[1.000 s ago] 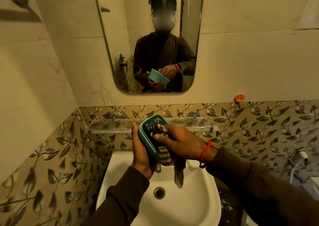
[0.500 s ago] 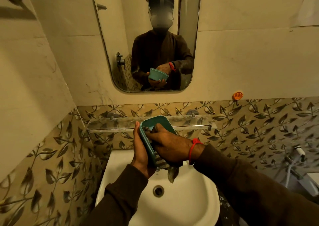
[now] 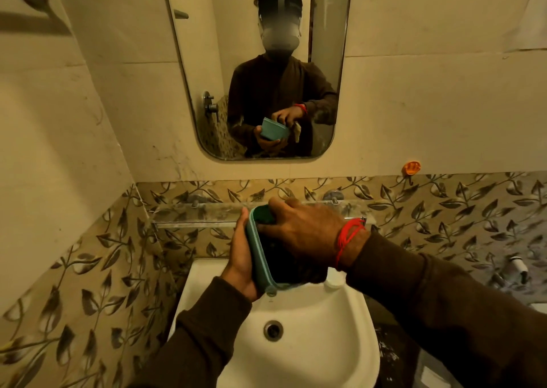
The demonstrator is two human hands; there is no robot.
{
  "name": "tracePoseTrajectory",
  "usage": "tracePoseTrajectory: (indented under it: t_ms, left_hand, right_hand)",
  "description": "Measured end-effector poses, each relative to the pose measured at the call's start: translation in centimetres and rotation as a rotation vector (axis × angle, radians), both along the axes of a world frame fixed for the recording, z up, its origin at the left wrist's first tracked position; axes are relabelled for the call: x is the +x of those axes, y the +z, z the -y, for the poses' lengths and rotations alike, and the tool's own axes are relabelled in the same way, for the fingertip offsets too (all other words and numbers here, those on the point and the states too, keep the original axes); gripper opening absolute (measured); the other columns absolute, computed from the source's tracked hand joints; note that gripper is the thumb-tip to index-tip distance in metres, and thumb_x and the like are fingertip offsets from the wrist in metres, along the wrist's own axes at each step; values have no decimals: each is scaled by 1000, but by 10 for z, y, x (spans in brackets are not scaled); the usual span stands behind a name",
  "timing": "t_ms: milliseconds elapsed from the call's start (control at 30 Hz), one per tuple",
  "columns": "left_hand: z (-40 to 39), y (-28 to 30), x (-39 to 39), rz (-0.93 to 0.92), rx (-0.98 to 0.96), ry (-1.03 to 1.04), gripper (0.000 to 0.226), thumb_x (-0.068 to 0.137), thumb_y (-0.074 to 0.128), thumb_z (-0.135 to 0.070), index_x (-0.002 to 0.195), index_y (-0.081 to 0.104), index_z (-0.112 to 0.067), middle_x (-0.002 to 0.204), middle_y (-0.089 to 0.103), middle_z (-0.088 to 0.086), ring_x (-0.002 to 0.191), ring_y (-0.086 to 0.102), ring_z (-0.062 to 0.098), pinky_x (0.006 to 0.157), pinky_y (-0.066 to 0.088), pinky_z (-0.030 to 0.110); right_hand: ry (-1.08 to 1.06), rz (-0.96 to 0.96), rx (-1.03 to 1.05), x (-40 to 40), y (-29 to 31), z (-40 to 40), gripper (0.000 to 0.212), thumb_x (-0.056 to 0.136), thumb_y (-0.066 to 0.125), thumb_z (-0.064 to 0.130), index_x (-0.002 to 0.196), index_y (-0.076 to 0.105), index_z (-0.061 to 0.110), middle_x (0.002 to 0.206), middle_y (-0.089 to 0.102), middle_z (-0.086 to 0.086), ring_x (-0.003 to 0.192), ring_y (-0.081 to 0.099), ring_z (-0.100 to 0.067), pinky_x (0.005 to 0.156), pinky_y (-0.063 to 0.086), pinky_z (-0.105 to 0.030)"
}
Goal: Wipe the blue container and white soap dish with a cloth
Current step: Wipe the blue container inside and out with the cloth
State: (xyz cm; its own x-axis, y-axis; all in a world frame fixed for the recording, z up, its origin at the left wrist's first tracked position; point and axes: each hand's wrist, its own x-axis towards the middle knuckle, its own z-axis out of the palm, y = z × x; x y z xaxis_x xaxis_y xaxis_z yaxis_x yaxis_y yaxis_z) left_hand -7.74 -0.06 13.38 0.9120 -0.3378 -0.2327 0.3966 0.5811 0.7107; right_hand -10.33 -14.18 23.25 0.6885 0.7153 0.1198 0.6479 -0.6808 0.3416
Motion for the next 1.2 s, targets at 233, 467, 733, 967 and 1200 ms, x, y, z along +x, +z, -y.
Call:
tracePoseTrajectory:
  t_ms: [233, 467, 733, 967, 1200]
  left_hand:
    - [16, 13, -1, -5, -11, 32, 75, 88, 50, -77, 125, 74, -17, 123, 73, 25, 111, 71, 42, 87, 58, 52]
    - [10, 19, 8, 65, 96, 75, 79, 85, 41, -85, 114, 79, -22, 118, 76, 20, 106, 75, 38, 77, 63, 49]
    - [1, 29, 14, 138, 129, 139, 86, 90, 37, -80, 126, 70, -9, 117, 75, 25, 101, 75, 39, 74, 64, 45]
    - [4, 30, 15, 225, 198, 211, 72, 87, 48, -75, 108, 80, -14, 107, 78, 21, 87, 78, 32, 64, 63, 40]
    - [-5, 30, 16, 228, 83, 185, 75, 90, 43, -76, 103, 83, -13, 102, 80, 18, 88, 78, 31, 69, 64, 40]
  right_hand:
    - [-83, 197, 99, -6, 4, -9, 30, 86, 65, 30, 112, 62, 16, 111, 57, -11, 91, 61, -33, 55, 49, -37]
    - [-231, 159, 44, -2, -4, -13, 33, 91, 59, 28, 118, 58, 9, 125, 47, -14, 106, 52, -39, 63, 43, -40]
    - [-227, -100, -63, -19, -7, -6, 51, 78, 73, 30, 124, 56, 18, 120, 47, -10, 91, 58, -33, 63, 47, -37]
    - [-228, -311, 102, -20, -5, -10, 46, 78, 74, 32, 119, 59, 15, 112, 56, -5, 84, 58, -25, 65, 52, -35]
    - [-160, -743, 439, -12, 11, -1, 30, 93, 46, 6, 116, 64, 14, 110, 62, -5, 97, 60, -21, 81, 51, -32]
